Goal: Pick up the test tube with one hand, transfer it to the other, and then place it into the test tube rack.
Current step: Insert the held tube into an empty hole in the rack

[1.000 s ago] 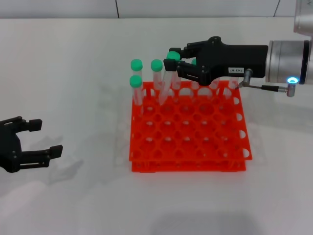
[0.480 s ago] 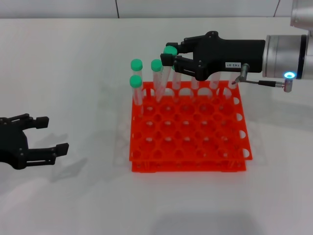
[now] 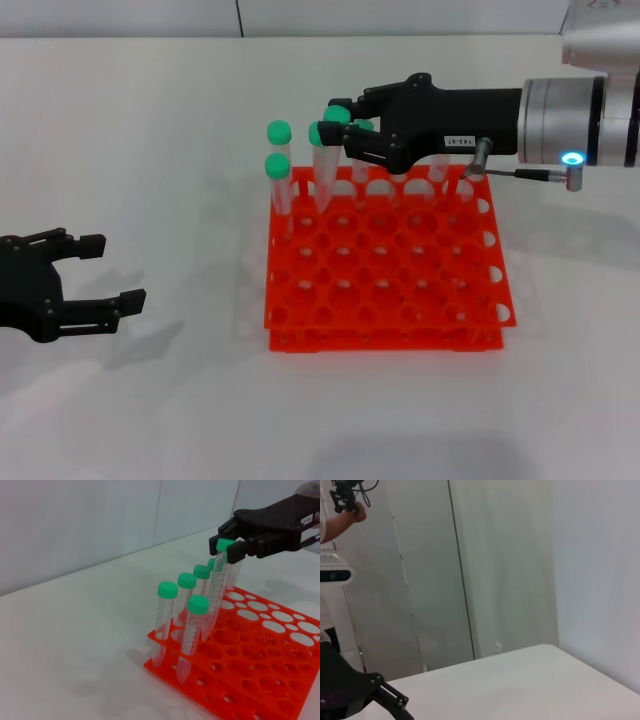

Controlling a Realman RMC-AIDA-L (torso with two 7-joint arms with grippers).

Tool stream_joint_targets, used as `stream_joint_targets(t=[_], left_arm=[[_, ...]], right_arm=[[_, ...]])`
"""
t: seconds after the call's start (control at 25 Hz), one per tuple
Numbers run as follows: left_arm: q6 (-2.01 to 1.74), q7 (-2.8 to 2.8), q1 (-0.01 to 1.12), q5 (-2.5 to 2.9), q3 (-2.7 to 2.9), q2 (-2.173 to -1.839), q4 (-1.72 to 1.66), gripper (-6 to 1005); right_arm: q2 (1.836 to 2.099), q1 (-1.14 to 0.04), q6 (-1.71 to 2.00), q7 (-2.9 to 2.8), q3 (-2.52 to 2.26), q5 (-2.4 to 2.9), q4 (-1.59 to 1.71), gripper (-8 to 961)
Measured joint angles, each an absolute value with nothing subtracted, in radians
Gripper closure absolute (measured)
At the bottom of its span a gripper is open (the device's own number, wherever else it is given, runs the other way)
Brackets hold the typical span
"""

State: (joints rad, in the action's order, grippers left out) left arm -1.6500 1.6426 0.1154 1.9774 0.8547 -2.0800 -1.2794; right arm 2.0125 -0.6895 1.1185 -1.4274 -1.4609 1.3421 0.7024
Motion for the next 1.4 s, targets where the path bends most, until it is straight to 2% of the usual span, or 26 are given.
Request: stream_joint_targets(t=[1.4], left_arm=[[-1.625,1.628,0.145,1.979,0.855,-2.077,-1.225,112]], right_arm=[[2.016,-0.759,1.066,-1.463,-1.522,1.447,0.704,684]])
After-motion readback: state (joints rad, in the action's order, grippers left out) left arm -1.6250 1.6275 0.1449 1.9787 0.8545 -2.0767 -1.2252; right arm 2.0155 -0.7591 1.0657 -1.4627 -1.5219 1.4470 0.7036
